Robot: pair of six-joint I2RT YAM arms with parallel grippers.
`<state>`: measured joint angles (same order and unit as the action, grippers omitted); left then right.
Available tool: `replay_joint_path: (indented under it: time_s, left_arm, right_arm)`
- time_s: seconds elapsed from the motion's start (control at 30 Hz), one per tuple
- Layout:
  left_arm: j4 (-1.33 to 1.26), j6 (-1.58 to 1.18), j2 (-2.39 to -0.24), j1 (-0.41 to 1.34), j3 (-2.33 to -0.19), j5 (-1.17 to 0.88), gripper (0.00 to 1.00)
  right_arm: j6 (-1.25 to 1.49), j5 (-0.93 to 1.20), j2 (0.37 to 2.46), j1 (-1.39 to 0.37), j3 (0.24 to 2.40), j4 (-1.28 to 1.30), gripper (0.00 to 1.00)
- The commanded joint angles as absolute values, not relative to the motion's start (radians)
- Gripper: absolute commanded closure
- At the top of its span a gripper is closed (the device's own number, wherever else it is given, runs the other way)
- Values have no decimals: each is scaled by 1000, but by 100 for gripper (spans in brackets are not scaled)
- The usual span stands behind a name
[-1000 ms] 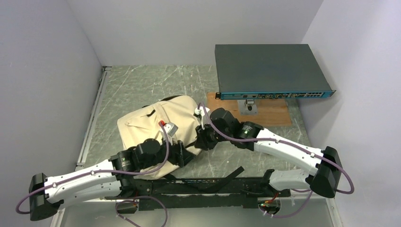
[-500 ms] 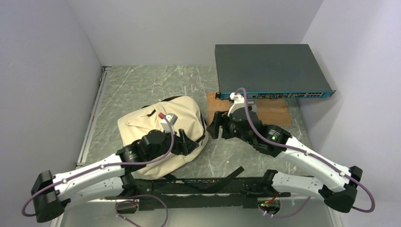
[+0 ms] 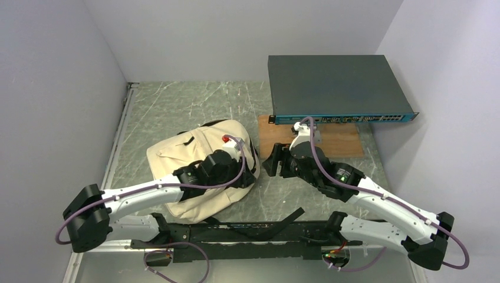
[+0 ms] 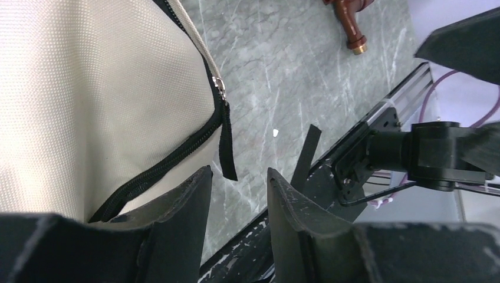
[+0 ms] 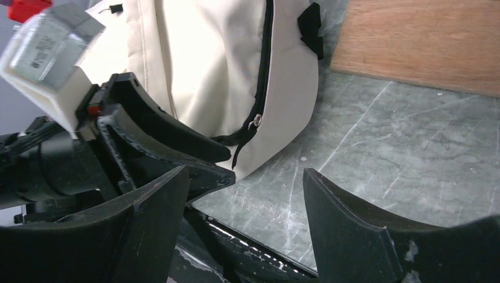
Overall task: Pack the student bag
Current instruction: Zip the student bag at the center of the board.
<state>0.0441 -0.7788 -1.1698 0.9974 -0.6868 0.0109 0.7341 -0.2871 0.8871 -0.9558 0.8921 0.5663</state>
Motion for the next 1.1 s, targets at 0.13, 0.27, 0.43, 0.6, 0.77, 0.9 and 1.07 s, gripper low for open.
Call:
replay_joint_path:
  time_s: [0.13,0.27,0.43,0.6,0.77,0.9,1.07]
  left_arm:
    - [126,-737,-1263,1010,-786,92,60]
    - [184,-727,-1291,1012,-816,149,70]
    - [280,-641,-1299,1010,-859,141,100]
    - [126,-636,-1177,1002,-738,-3,100]
    - [77,-698,-1111,980,-660,-64,100]
    - [64,-718,-1094,973,-640,-76,100]
    - [54,-711,-1081,966,-643,-75,100]
  right_arm:
    - [703,-345,897,-951,927,530,27]
    - [681,-373,948,-951,977,561,27]
    - [701,-341,999,-950,1002,554,27]
    - [762,-272,1068,-951,982,475,20]
    - [830,-334,1167,-989,1002,482,24]
    - [867,-364,1245,-1008,1014,490,27]
    - [888,-416,1297,-1038,995,443,32]
